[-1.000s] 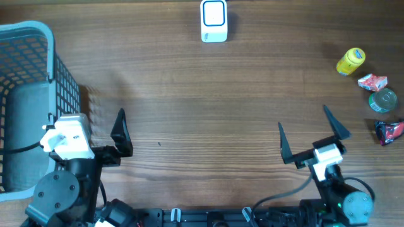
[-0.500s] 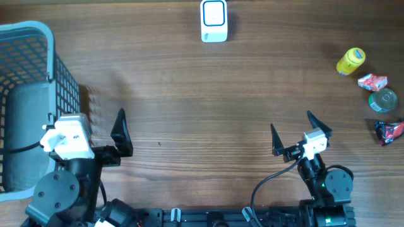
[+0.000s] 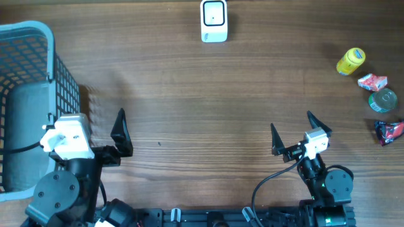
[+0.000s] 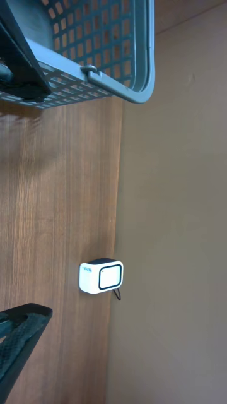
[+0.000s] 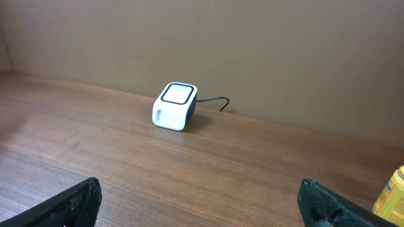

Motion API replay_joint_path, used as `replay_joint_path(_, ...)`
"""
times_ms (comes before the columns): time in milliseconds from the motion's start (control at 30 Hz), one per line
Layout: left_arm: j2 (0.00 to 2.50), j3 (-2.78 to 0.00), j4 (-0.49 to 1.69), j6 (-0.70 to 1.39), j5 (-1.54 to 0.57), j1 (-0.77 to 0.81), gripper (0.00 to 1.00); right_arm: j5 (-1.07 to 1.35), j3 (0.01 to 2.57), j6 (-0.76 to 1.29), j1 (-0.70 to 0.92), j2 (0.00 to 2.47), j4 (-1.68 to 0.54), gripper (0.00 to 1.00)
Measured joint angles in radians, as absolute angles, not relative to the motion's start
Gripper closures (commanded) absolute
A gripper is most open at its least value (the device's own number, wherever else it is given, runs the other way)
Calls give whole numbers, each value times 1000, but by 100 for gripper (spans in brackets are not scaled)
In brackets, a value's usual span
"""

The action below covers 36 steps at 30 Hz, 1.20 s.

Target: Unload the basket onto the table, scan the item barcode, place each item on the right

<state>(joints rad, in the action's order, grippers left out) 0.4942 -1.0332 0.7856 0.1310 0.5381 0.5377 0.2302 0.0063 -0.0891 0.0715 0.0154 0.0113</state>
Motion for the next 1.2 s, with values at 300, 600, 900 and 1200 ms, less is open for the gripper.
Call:
replay_joint_path(300, 492, -1024, 783, 109, 540, 529, 0, 230, 6, -86, 72, 15, 12, 0)
replay_joint_path(600, 163, -397, 179, 91, 287, 216, 0, 227, 6, -82, 72, 16, 14, 0)
replay_joint_path(900, 17, -144, 61, 52, 119, 120, 0, 226, 6, -82, 72, 16, 14, 0)
replay_joint_path(1200, 14, -10, 66, 27, 98, 94, 0, 226, 6, -82, 72, 16, 14, 0)
